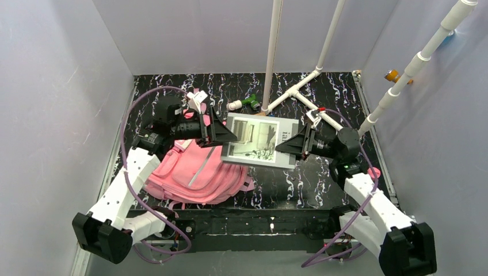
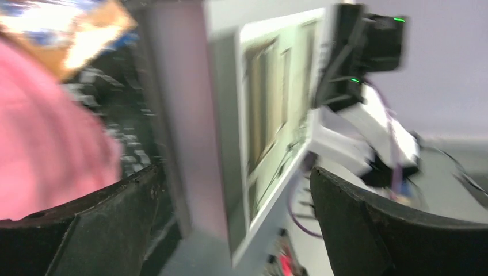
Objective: Pack the student bag
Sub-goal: Place the book in the student bag.
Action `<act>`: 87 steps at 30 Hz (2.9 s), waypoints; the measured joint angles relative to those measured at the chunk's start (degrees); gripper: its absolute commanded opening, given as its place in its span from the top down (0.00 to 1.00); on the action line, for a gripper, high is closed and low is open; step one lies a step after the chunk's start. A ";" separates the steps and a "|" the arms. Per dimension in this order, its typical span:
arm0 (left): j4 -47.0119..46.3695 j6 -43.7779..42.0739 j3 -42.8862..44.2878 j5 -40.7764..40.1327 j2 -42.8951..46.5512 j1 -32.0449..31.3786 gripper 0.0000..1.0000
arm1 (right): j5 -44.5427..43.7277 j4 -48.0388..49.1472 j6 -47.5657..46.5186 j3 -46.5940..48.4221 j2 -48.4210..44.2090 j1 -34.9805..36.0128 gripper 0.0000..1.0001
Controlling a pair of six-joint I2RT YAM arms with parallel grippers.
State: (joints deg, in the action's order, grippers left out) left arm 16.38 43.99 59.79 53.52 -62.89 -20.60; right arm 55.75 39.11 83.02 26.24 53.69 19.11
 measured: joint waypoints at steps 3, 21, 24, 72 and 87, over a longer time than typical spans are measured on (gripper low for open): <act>12.26 -7.96 4.70 -13.94 1.05 0.02 0.02 | -1.07 -14.91 -9.09 3.56 -2.64 -4.72 0.99; 27.78 -14.08 0.59 -57.18 -3.19 -33.18 0.27 | -29.42 -78.66 -56.43 24.98 -0.13 -13.75 0.92; 28.28 -14.58 0.70 -62.38 -8.98 -36.85 0.27 | -29.97 -80.04 -57.46 24.96 -0.35 -13.75 0.92; 38.10 -28.63 13.62 -84.30 -2.03 -40.33 1.00 | -7.91 -64.00 -39.60 18.16 -5.75 -12.50 0.95; 39.43 -31.43 17.70 -86.01 -3.13 -40.33 1.00 | -17.92 -34.67 -13.20 1.92 -7.63 9.27 0.99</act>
State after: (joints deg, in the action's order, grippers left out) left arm 55.81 12.56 77.49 -32.49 -66.02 -60.93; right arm 37.82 4.45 69.82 28.16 46.06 28.38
